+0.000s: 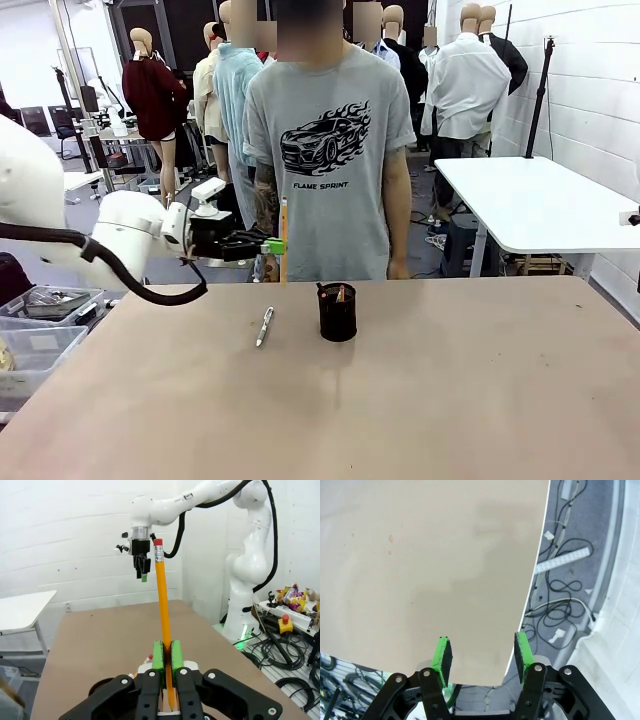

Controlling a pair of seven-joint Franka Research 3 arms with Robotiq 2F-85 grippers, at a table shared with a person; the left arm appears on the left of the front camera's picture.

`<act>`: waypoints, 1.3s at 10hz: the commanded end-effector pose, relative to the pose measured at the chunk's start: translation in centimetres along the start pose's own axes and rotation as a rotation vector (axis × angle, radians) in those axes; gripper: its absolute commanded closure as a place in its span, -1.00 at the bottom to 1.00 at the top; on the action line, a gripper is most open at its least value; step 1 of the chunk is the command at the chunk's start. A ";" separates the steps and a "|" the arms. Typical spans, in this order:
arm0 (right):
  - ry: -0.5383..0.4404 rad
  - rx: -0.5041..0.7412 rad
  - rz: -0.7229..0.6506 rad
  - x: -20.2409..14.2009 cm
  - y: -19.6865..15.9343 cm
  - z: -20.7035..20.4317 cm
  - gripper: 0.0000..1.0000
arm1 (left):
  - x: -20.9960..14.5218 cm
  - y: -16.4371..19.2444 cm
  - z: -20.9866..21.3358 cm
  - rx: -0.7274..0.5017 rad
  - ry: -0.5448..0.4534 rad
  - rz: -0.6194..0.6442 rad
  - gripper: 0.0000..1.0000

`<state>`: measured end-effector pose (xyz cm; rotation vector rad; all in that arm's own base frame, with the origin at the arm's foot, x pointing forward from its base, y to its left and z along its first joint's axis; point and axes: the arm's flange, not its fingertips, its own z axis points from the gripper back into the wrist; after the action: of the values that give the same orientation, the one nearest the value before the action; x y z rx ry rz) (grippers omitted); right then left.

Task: Place the pens into the pen holder.
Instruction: Pick up a writing instrument from the table and place it into the Pen holder.

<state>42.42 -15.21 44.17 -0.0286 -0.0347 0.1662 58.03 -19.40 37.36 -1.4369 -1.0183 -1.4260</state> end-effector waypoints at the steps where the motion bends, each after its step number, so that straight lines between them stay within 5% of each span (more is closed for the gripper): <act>1: 0.002 -0.027 0.004 0.0 -0.1 -0.1 -0.27 | -0.9 2.5 -1.8 -0.031 -0.051 -0.045 1.00; 5: 0.002 -0.027 0.004 0.0 -0.1 -0.1 -0.27 | -2.6 5.2 -6.5 -0.029 -0.112 -0.061 1.00; 13: 0.002 -0.027 0.004 0.0 -0.1 -0.1 -0.27 | -8.0 8.1 -7.0 0.080 0.025 -0.039 1.00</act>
<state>42.42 -15.21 44.17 -0.0286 -0.0348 0.1662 63.37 -28.10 29.22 -1.3591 -1.0740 -1.3934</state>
